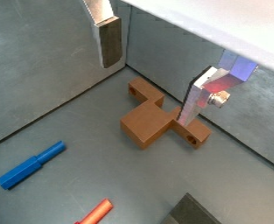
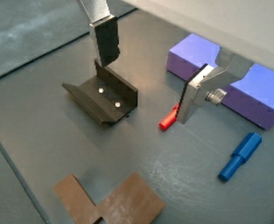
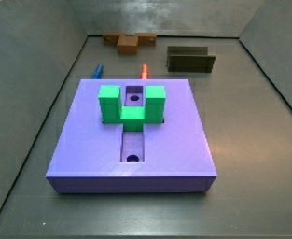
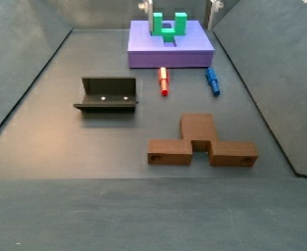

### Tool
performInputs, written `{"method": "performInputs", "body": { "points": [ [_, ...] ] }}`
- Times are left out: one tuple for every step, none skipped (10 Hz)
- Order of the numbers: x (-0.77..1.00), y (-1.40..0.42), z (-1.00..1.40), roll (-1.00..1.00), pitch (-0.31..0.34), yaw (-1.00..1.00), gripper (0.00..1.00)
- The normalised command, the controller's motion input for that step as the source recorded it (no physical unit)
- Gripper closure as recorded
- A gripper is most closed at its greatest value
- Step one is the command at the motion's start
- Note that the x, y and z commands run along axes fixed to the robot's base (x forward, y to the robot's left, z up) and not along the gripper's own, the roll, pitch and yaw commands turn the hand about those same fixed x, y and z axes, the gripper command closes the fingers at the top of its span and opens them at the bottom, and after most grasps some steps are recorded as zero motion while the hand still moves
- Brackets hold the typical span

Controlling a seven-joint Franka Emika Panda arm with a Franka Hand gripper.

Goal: Pick up the brown object. Move up. Place the brown object on the fixture. Regrasp the brown object. Move to above the board. Insert the brown object.
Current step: Pick up the brown object.

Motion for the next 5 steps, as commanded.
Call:
{"method": "performInputs", "body": {
  "points": [
    [-0.01, 0.0, -0.07, 0.02, 0.0, 0.0, 0.0],
    [-0.09, 0.16, -0.42, 0.09, -0.007, -0.15, 0.0],
    [-0.43, 0.36, -0.68, 0.03, -0.129, -0.19, 0.0],
    [-0.43, 0.36, -0.72, 0.0, -0.161, -0.14, 0.0],
    [-0.31, 0.3, -0.68, 0.0, -0.163, -0.13, 0.0]
  ]
}}
